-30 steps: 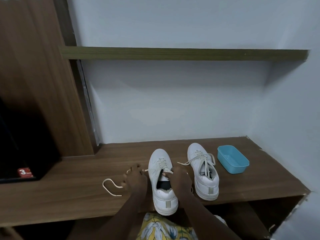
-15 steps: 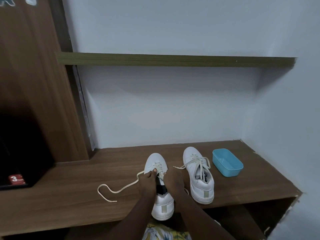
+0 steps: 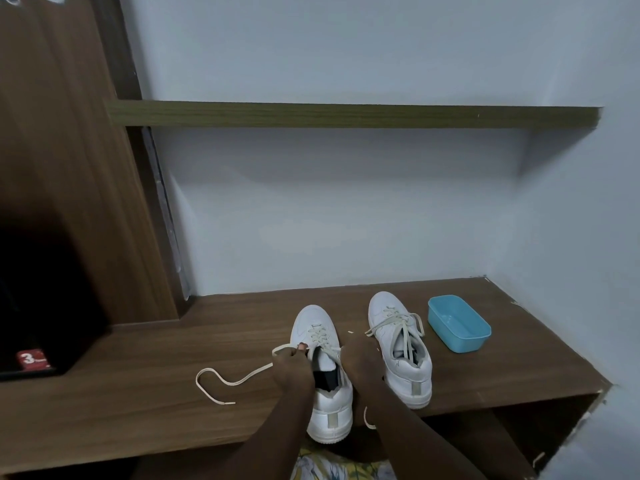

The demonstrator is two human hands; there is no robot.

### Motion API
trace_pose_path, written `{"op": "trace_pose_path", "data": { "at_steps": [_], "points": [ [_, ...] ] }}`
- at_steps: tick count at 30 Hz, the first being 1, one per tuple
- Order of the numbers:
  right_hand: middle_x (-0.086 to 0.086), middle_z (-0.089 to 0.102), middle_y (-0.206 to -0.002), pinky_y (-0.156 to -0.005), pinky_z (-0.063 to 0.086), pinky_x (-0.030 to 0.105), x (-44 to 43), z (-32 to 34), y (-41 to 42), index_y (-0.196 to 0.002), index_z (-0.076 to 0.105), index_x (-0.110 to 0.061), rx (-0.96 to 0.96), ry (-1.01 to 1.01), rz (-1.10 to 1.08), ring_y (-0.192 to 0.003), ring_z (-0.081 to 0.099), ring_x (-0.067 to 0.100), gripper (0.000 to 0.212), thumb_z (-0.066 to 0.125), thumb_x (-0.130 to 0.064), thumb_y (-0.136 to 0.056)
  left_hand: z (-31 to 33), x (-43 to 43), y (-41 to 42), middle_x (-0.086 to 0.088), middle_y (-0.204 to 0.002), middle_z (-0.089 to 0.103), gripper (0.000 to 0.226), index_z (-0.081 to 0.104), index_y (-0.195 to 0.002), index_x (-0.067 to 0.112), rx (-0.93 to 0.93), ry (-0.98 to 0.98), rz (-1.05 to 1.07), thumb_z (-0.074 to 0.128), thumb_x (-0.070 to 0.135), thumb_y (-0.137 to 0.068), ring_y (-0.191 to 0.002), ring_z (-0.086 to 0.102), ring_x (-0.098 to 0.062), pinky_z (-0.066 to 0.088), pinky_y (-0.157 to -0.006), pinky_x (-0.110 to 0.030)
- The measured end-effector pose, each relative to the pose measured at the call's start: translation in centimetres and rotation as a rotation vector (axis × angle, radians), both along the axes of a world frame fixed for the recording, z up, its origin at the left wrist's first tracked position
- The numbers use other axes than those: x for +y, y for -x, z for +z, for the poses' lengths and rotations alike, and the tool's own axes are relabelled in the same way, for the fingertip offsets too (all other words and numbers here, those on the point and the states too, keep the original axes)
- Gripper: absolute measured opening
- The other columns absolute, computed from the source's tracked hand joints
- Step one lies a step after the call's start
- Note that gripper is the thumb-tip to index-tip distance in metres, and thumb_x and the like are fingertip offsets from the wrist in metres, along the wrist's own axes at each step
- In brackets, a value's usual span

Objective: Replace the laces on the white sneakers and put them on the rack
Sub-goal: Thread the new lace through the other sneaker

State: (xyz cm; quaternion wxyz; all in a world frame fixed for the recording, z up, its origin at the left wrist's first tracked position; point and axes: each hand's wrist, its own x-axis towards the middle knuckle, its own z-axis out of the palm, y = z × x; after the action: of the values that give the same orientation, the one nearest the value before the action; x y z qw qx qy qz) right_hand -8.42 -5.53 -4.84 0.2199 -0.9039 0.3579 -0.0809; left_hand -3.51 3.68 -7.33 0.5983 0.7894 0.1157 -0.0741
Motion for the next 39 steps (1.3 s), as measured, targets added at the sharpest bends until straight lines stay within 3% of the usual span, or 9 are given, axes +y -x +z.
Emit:
{"op": "trace_pose_path", "data": {
  "at_steps": [10,13,18,24,27,29,32,35,39],
  "points": [
    [0.005,0.058,-0.125,-0.084,0.051,0.032,1.8,0.0,1.7,-0.122,0.057,-0.013,0.169,0.089,-0.015,-0.115,0.058,0.022,0.029,0.044,-0.017,-0.097,-0.3,0.3,1.0,-0.015,-0.065,0.062,0.033,0.066,-0.062,0.002,-0.076,0.131,-0.133,0.065,0.024,-0.087,-0.068,0.058,-0.031,0.048,-0.07,-0.041],
    [0.014,0.054,-0.132,-0.092,0.045,0.031,2.2,0.7,1.6,-0.13,0.05,-0.006,0.096,-0.155,0.055,-0.12,0.053,0.026,0.038,0.036,-0.027,-0.101,0.6,0.4,1.1,-0.016,-0.073,0.067,0.027,0.069,-0.065,0.003,-0.056,0.177,-0.152,0.064,0.018,-0.087,-0.074,0.061,-0.029,0.05,-0.075,-0.042],
    [0.016,0.057,-0.13,-0.1,0.041,0.029,2.1,0.4,-0.2,-0.127,0.056,0.0,-0.065,-0.642,-0.156,-0.12,0.053,0.028,0.054,0.044,-0.044,-0.097,1.6,0.5,1.2,-0.016,-0.072,0.066,0.029,0.067,-0.059,0.008,-0.01,0.234,-0.115,0.064,0.014,-0.087,-0.071,0.058,-0.026,0.047,-0.072,-0.039],
    [0.023,0.06,-0.12,-0.101,0.046,0.046,0.8,-2.8,-3.2,-0.115,0.059,0.008,-0.445,-1.27,-0.332,-0.11,0.058,0.035,0.032,0.063,-0.011,-0.089,2.8,0.3,1.0,-0.013,-0.069,0.063,0.029,0.065,-0.065,0.003,0.03,0.222,0.011,0.059,0.017,-0.09,-0.07,0.056,-0.028,0.042,-0.069,-0.033],
    [0.02,0.065,-0.098,-0.087,0.051,0.042,1.8,1.0,-1.9,-0.079,0.062,0.004,-0.555,-1.256,-0.393,-0.09,0.061,0.031,0.009,0.067,-0.002,-0.084,4.0,0.3,0.3,-0.017,-0.08,0.066,0.025,0.069,-0.081,-0.003,0.006,0.186,0.067,0.059,0.017,-0.09,-0.08,0.06,-0.033,0.041,-0.069,-0.033],
    [0.015,0.063,-0.084,-0.076,0.051,0.033,1.8,2.5,-1.4,-0.066,0.057,-0.004,-0.584,-1.177,-0.413,-0.079,0.059,0.025,0.021,0.069,-0.005,-0.083,4.7,0.4,-0.6,-0.02,-0.087,0.068,0.026,0.07,-0.085,-0.003,-0.025,0.135,0.071,0.058,0.019,-0.091,-0.085,0.061,-0.034,0.039,-0.069,-0.033],
    [0.011,0.062,-0.086,-0.066,0.047,0.025,1.8,5.0,-1.1,-0.081,0.058,-0.005,-0.556,-1.094,-0.415,-0.077,0.061,0.023,0.013,0.064,-0.014,-0.088,6.2,0.5,-1.1,-0.015,-0.084,0.065,0.028,0.069,-0.085,-0.002,-0.049,0.093,0.092,0.053,0.019,-0.095,-0.079,0.055,-0.029,0.032,-0.067,-0.028],
    [0.015,0.064,-0.115,-0.087,0.046,0.031,1.3,7.3,-1.2,-0.106,0.064,-0.002,-0.431,-0.832,-0.498,-0.11,0.059,0.029,0.036,0.057,-0.034,-0.093,7.4,0.1,-1.2,-0.012,-0.07,0.062,0.029,0.068,-0.074,-0.001,-0.083,0.186,0.132,0.055,0.016,-0.093,-0.071,0.054,-0.026,0.035,-0.066,-0.029],
    [0.014,0.062,-0.12,-0.092,0.047,0.029,0.8,10.2,-1.6,-0.109,0.064,-0.003,-0.55,-0.748,-0.523,-0.116,0.055,0.027,0.031,0.051,-0.028,-0.097,9.2,-0.6,-2.1,-0.011,-0.063,0.062,0.035,0.058,-0.054,0.011,-0.107,0.303,0.194,0.057,0.011,-0.09,-0.071,0.06,-0.028,0.048,-0.072,-0.035]
  ]
}}
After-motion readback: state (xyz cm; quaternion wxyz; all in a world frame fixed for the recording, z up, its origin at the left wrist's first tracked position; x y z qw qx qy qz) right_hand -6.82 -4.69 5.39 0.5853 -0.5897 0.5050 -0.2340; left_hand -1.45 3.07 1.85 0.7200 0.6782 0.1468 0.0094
